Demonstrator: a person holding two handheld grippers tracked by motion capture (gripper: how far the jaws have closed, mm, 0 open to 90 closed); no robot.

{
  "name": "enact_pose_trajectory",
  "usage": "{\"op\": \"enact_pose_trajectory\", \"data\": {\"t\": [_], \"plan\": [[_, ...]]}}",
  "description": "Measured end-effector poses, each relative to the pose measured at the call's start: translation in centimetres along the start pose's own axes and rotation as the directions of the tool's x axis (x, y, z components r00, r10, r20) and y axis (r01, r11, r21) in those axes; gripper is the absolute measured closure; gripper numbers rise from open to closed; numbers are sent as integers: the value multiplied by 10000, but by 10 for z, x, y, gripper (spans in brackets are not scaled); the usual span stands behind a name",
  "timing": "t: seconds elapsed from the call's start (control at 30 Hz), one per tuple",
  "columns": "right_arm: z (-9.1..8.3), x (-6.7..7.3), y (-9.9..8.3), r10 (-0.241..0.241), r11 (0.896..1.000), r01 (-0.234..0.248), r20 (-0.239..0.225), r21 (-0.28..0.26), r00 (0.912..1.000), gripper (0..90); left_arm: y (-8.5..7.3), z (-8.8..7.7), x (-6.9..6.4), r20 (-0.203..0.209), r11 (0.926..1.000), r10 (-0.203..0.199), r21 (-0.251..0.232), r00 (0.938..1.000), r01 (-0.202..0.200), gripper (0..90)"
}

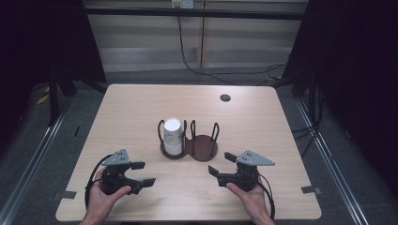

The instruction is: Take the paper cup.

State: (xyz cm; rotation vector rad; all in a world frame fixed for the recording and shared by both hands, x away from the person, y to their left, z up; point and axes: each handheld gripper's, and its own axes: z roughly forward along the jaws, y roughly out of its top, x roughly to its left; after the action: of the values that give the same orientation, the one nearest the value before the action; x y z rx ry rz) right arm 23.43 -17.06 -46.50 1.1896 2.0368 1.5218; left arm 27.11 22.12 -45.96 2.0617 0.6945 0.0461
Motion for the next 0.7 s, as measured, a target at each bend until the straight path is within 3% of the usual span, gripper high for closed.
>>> {"op": "enact_pose_trajectory", "data": {"t": [0.17, 0.47, 0.7], "plan": [[-3, -4, 1, 267, 9996, -267, -163, -14, 9995, 164, 1, 1, 1, -257, 9998, 43, 187, 9997, -38, 207], [-12, -2, 2, -73, 10000, 72, -149, -33, 9999, 194, 8, 0, -4, -175, 9998, 171, 138, 9997, -169, 212], [-15, 2, 1, -195, 9994, 203, -280, 274, 9994, 189, 17, -3, -9, -185, 9981, 594, 181, 9981, -590, 225]]}}
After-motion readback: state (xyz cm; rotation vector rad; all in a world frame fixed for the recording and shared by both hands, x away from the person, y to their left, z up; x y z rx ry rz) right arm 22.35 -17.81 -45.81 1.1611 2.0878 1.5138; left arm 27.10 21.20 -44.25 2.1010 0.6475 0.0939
